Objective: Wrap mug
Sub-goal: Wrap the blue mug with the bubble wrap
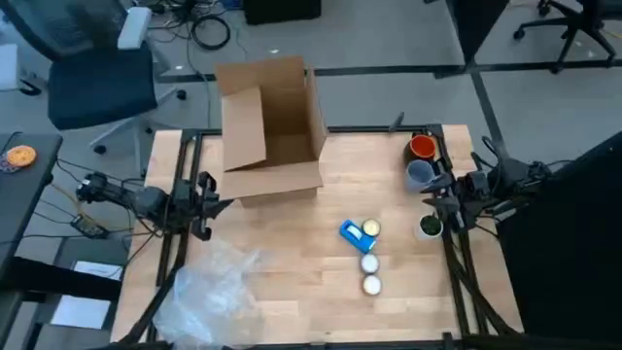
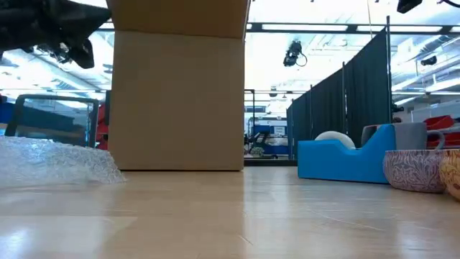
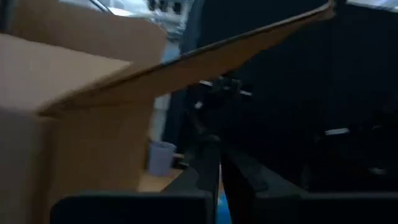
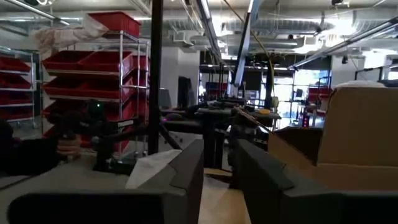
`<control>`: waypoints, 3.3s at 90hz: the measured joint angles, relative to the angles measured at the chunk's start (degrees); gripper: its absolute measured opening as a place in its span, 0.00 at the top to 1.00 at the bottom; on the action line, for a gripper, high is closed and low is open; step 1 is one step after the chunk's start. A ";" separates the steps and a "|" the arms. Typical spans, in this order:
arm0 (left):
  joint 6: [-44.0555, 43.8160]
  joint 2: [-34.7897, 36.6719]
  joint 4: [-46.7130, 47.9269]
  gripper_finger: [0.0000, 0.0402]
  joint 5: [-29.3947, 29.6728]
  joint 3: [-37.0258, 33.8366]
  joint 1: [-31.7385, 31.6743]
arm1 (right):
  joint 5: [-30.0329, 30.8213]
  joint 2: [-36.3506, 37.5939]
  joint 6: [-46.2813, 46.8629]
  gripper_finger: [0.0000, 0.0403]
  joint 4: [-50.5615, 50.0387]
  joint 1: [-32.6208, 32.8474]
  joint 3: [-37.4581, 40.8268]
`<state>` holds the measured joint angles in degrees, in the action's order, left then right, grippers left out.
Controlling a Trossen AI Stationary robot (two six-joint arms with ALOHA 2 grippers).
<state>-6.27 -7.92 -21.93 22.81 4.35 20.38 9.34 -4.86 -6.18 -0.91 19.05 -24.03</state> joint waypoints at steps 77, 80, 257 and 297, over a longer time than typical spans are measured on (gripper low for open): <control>-30.11 -42.00 79.95 0.99 -21.48 48.20 9.63 | 0.00 -0.02 -0.02 0.82 0.00 0.00 0.00; -31.17 -42.36 81.64 0.99 -22.72 48.07 10.17 | 0.00 0.00 -0.02 0.82 0.00 -0.02 0.00; -66.60 -36.33 79.09 0.64 -40.17 37.83 19.17 | -0.44 -0.04 8.59 0.82 20.13 -0.02 0.00; -64.17 -40.42 65.51 0.67 -43.36 29.91 19.17 | -0.37 -1.03 2.56 0.82 19.19 0.00 0.00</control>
<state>-70.44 -48.34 43.58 -20.55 34.26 39.55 8.97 -5.89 -3.62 18.29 19.05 -24.03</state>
